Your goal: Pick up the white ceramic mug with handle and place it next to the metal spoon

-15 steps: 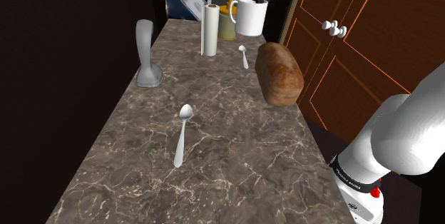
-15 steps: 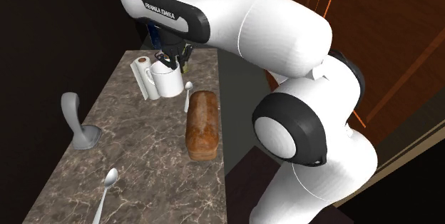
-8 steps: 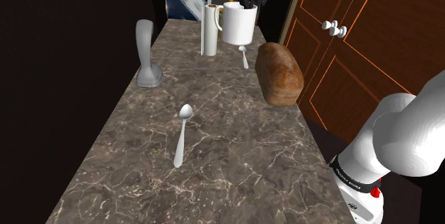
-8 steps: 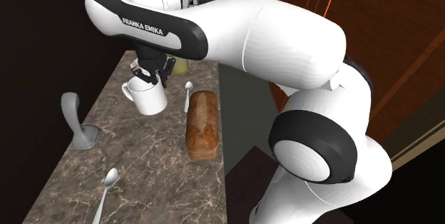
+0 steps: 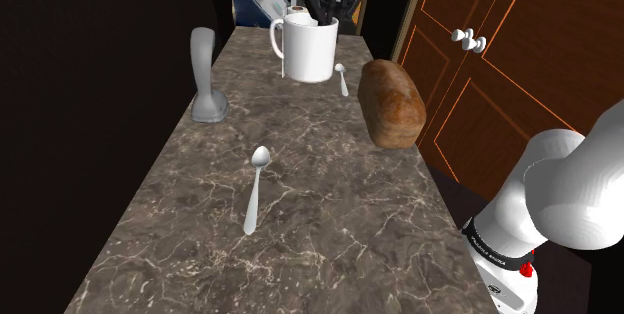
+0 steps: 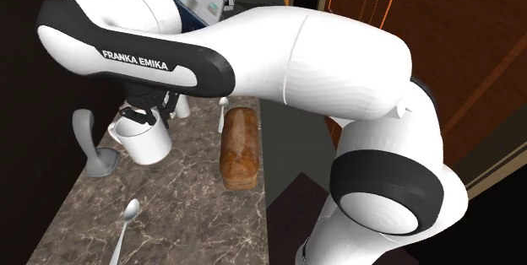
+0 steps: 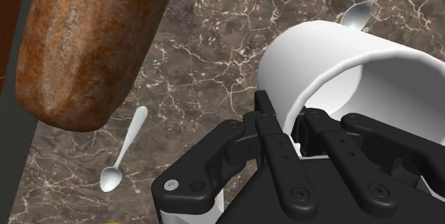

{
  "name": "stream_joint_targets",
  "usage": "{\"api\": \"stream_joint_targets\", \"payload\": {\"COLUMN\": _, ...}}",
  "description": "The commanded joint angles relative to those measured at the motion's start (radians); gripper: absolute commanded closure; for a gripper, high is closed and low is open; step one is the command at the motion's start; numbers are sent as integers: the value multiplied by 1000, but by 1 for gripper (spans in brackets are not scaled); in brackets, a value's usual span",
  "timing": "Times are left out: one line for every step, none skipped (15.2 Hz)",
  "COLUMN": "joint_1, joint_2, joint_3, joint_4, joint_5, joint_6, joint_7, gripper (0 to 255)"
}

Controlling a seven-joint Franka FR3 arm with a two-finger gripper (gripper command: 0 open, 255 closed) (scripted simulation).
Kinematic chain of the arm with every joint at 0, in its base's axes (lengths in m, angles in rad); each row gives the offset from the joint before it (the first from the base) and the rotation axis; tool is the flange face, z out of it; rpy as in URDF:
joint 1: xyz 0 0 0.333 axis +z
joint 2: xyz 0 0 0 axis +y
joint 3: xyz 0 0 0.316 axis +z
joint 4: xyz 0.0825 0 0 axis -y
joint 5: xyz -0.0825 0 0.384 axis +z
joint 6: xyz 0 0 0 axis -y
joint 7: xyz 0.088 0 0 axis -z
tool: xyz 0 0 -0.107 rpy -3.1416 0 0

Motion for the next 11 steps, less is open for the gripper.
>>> {"api": "stream_joint_targets", "payload": {"joint_1": 19, "joint_2": 11, "joint_3": 28, "joint_4": 12, "joint_5": 6, "joint_6": 1, "joint_7": 49, "gripper": 255}}
{"api": "stream_joint_targets", "payload": {"joint_1": 25, "joint_2": 13, "joint_3": 36, "joint_4": 15, "joint_5": 8, "joint_6": 1, "joint_7": 62, "gripper": 255}}
{"api": "stream_joint_targets", "payload": {"joint_1": 25, "joint_2": 10, "joint_3": 36, "joint_4": -3, "joint_5": 8, "joint_6": 15, "joint_7": 61, "gripper": 255}}
{"api": "stream_joint_targets", "payload": {"joint_1": 25, "joint_2": 6, "joint_3": 36, "joint_4": -20, "joint_5": 9, "joint_6": 29, "joint_7": 61, "gripper": 255}}
{"api": "stream_joint_targets", "payload": {"joint_1": 25, "joint_2": 3, "joint_3": 36, "joint_4": -37, "joint_5": 9, "joint_6": 43, "joint_7": 60, "gripper": 255}}
{"api": "stream_joint_targets", "payload": {"joint_1": 25, "joint_2": 0, "joint_3": 36, "joint_4": -54, "joint_5": 9, "joint_6": 57, "joint_7": 59, "gripper": 255}}
{"api": "stream_joint_targets", "payload": {"joint_1": 25, "joint_2": -3, "joint_3": 36, "joint_4": -70, "joint_5": 10, "joint_6": 71, "joint_7": 59, "gripper": 255}}
{"api": "stream_joint_targets", "payload": {"joint_1": 25, "joint_2": -5, "joint_3": 36, "joint_4": -86, "joint_5": 10, "joint_6": 85, "joint_7": 58, "gripper": 255}}
{"api": "stream_joint_targets", "payload": {"joint_1": 25, "joint_2": -7, "joint_3": 37, "joint_4": -102, "joint_5": 10, "joint_6": 98, "joint_7": 57, "gripper": 255}}
{"api": "stream_joint_targets", "payload": {"joint_1": 25, "joint_2": -9, "joint_3": 37, "joint_4": -118, "joint_5": 10, "joint_6": 112, "joint_7": 57, "gripper": 255}}
{"api": "stream_joint_targets", "payload": {"joint_1": 25, "joint_2": -11, "joint_3": 37, "joint_4": -133, "joint_5": 11, "joint_6": 125, "joint_7": 56, "gripper": 255}}
